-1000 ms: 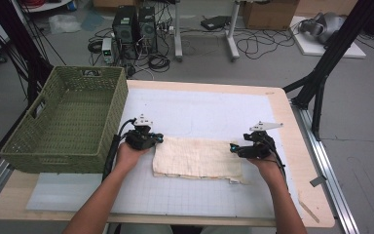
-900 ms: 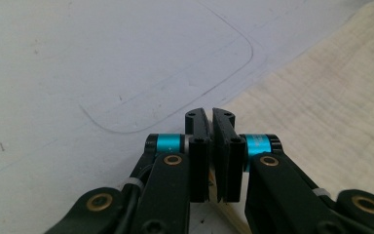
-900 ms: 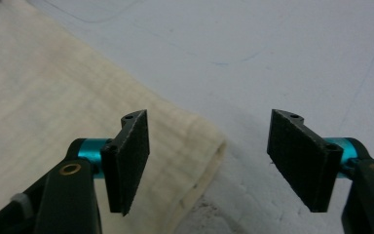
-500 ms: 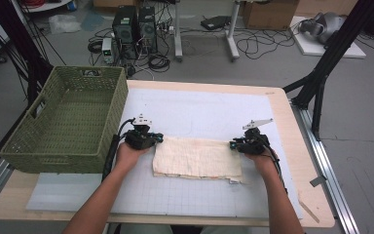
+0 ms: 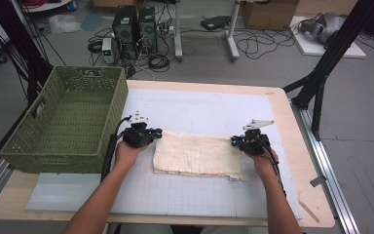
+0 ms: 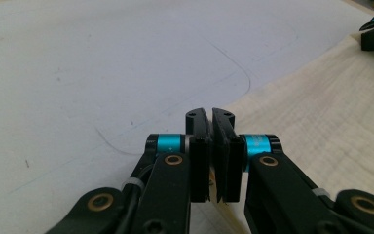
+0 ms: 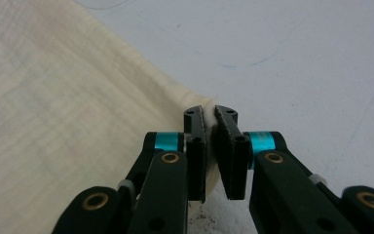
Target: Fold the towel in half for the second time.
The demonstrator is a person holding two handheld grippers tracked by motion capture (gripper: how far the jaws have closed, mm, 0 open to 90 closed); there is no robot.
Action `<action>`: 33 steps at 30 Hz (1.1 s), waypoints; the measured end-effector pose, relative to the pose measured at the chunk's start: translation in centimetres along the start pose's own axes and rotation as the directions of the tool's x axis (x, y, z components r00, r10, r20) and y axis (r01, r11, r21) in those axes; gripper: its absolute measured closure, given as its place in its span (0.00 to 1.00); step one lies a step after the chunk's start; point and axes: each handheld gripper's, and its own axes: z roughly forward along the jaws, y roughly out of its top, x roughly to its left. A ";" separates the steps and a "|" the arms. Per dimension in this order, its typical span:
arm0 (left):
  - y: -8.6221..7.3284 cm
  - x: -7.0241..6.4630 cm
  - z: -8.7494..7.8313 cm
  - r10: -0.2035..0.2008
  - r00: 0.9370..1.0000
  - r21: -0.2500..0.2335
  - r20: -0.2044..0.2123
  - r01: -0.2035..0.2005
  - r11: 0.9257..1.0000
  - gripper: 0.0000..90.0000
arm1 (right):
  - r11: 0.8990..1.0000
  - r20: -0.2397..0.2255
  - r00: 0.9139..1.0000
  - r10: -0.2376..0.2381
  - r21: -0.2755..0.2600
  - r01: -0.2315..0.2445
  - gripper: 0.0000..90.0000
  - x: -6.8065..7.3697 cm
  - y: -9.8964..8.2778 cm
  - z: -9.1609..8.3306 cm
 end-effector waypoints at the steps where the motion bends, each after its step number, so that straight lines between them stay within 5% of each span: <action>1: 0.1 -0.2 -0.1 0.017 1.000 0.000 0.000 -0.017 1.000 0.95 | 1.000 0.003 1.000 -0.008 -0.006 0.008 0.93 0.1 0.0 -0.1; 4: 0.2 -0.7 -0.5 0.062 0.998 0.001 0.001 -0.062 0.998 0.95 | 0.999 0.011 1.000 -0.016 -0.029 0.016 0.92 0.3 0.0 -0.7; 9: 0.6 -1.4 -1.4 0.072 0.997 -0.034 0.015 -0.071 0.997 0.94 | 0.998 0.010 0.999 -0.032 -0.056 0.033 0.92 0.9 -0.2 -1.7; 19: -1.2 -1.8 -2.8 0.035 0.998 -0.073 0.044 -0.032 0.997 0.94 | 0.992 0.014 0.998 -0.069 -0.101 0.070 0.92 2.4 -1.1 -3.2; 33: -3.0 -3.0 -4.3 0.044 0.996 -0.067 0.077 -0.039 0.997 0.94 | 0.987 0.005 0.996 -0.090 -0.132 0.090 0.92 4.6 -3.1 -5.0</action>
